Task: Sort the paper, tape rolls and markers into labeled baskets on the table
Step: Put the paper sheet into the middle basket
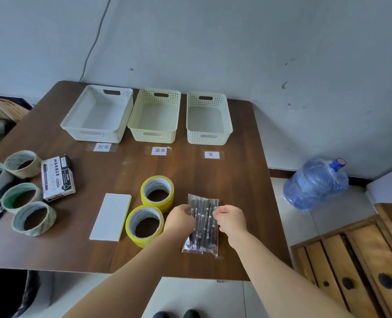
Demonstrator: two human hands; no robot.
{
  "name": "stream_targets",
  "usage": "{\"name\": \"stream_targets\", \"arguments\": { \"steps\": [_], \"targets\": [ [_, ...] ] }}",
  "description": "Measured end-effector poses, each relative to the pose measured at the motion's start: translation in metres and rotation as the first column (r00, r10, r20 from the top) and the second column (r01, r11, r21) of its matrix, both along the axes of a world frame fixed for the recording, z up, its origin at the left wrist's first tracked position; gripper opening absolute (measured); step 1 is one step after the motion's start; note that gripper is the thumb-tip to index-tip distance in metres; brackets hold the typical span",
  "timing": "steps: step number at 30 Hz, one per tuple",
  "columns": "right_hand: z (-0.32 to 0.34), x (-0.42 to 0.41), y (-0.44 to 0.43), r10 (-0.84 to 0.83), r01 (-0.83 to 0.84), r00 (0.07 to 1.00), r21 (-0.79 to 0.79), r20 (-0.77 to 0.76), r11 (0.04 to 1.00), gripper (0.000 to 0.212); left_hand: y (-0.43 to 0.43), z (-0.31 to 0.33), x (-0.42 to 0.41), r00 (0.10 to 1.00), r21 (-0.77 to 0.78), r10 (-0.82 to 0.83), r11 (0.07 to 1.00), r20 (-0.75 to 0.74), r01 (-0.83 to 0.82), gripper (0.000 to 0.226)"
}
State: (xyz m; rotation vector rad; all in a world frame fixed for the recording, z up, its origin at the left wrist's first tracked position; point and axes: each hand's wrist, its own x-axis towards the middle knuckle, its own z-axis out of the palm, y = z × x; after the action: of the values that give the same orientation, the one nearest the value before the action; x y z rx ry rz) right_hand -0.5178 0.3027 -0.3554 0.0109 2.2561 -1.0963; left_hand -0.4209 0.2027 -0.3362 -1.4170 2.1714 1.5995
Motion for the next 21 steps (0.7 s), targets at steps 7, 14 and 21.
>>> {"name": "stream_targets", "arguments": {
  "steps": [7, 14, 21],
  "targets": [
    [0.071, 0.009, -0.047, 0.080, -0.087, 0.996, -0.242, -0.037, 0.966, 0.004, -0.038, 0.071, 0.000, 0.942, -0.114, 0.209, 0.963, -0.264, -0.245, 0.027],
    [0.110, 0.042, -0.095, 0.149, -0.148, 0.989, -0.351, -0.025, 0.924, 0.010, -0.093, 0.103, 0.041, 0.876, -0.075, 0.318, 0.927, -0.362, -0.367, 0.026],
    [0.124, 0.080, -0.143, 0.169, -0.170, 0.985, -0.363, -0.037, 0.916, 0.016, -0.150, 0.103, 0.088, 0.853, -0.035, 0.374, 0.910, -0.365, -0.413, 0.022]
  ]
}}
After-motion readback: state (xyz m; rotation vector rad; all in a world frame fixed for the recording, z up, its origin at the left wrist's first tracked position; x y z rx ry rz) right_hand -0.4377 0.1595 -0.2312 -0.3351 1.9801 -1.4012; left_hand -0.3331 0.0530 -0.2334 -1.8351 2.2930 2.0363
